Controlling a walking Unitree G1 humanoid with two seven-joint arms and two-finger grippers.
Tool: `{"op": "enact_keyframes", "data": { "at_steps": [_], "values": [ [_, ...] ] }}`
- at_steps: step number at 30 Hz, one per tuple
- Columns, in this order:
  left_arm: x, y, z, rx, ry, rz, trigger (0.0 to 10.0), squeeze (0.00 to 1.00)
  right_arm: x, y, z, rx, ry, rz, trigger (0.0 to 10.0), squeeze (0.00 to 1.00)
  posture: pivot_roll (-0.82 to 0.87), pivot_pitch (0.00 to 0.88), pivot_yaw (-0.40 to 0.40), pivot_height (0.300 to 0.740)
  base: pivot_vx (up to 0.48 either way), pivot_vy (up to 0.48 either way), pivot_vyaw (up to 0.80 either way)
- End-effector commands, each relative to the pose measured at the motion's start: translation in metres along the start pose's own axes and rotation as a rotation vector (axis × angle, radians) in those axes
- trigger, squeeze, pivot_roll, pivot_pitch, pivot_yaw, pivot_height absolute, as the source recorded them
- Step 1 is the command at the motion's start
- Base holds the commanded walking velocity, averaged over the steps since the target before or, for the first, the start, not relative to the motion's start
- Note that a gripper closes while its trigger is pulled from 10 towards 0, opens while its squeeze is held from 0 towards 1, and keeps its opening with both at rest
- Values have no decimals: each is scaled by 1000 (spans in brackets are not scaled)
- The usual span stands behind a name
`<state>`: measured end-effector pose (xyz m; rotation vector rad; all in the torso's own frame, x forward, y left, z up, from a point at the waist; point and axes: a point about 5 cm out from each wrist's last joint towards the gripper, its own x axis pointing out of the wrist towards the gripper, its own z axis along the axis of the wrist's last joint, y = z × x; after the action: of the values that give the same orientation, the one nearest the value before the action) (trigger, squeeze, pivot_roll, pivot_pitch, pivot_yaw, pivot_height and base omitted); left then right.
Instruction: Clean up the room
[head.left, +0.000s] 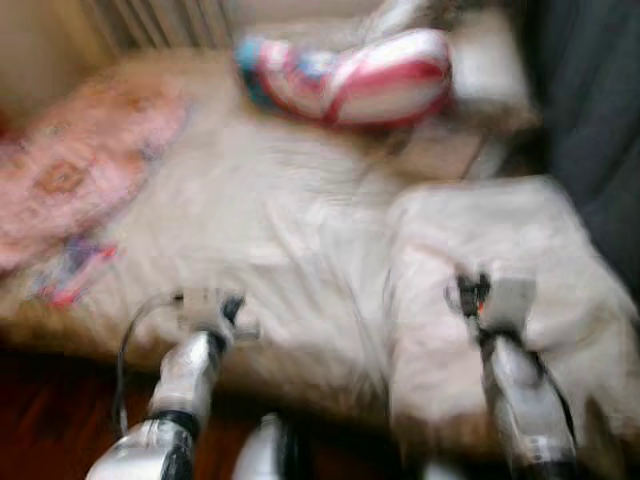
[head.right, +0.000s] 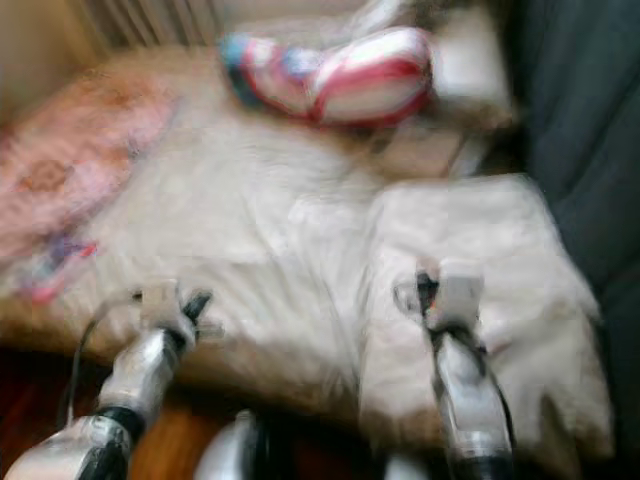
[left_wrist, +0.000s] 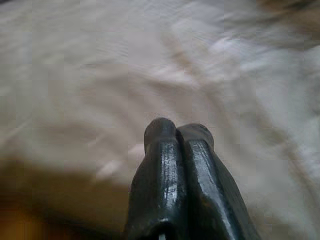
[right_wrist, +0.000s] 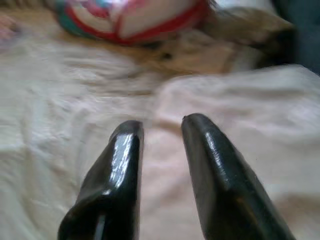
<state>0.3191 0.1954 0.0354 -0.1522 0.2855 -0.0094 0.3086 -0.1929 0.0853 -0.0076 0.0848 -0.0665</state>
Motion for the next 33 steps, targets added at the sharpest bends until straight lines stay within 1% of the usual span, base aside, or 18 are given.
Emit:
{"op": "enact_keyframes", "data": {
  "at_steps": [1,2,4,6,8,10,14,16,21,22,25,26,27,28,29,31,32,33],
  "values": [
    [-4,5,-12,29,59,17,10000,0,-3,0,-10,15,23,-1,10000,0,-112,52,103,740,0,0,0],
    [-4,5,-12,29,59,17,10000,0,-3,0,-10,15,23,-1,10000,0,-112,52,103,740,0,0,0],
    [-8,6,-22,52,102,22,10000,0,-5,-2,-18,16,48,-7,10000,0,-111,47,103,740,0,0,0],
    [-10,8,-27,56,124,35,10000,0,-6,-2,-23,17,62,-5,10000,0,-110,42,103,740,0,0,0],
    [-12,9,-30,56,131,41,10000,0,-7,0,-25,26,70,18,10000,0,-110,40,103,740,0,0,0],
    [-12,8,-31,75,135,34,10000,0,-7,2,-28,15,81,33,10000,0,-106,38,101,740,0,0,0],
    [-13,10,-33,48,146,51,10000,0,-6,2,-31,38,70,44,10000,0,-103,25,96,740,0,0,0],
    [-15,14,-37,55,166,65,10000,0,-4,-4,-34,39,80,0,10000,0,-102,22,94,740,0,0,0],
    [-19,16,-44,33,194,81,10000,0,-6,-7,-45,22,129,-6,10000,0,-98,13,85,740,0,0,0],
    [-23,16,-51,29,224,91,10000,0,-10,-10,-55,18,166,-7,10000,0,-96,4,75,740,0,0,0],
    [-26,15,-58,32,248,97,10000,0,-13,-13,-64,20,197,-4,10000,0,-96,0,68,740,0,0,0],
    [-30,14,-65,48,280,103,10000,0,-19,-15,-76,6,249,-2,10000,0,-99,0,60,740,0,0,0],
    [-30,14,-65,48,280,103,10000,0,-19,-15,-76,6,249,-2,10000,0,-99,0,60,740,0,0,0],
    [-33,14,-72,46,312,111,10000,0,-26,-18,-89,17,309,-4,10000,0,-101,0,55,740,0,0,0],
    [-34,14,-74,44,318,113,10000,0,-27,-18,-91,23,320,-5,10000,0,-101,0,55,740,0,0,0],
    [-38,13,-80,37,346,121,10000,0,-37,-22,-106,31,394,-33,10000,0,-100,0,46,740,0,0,0],
    [-43,12,-89,36,383,129,10000,0,-51,-23,-123,20,483,-40,10000,0,-97,0,43,740,0,0,0],
    [-43,12,-89,36,383,129,10000,0,-51,-23,-123,20,483,-40,10000,0,-97,0,43,740,0,0,0]
  ]
}}
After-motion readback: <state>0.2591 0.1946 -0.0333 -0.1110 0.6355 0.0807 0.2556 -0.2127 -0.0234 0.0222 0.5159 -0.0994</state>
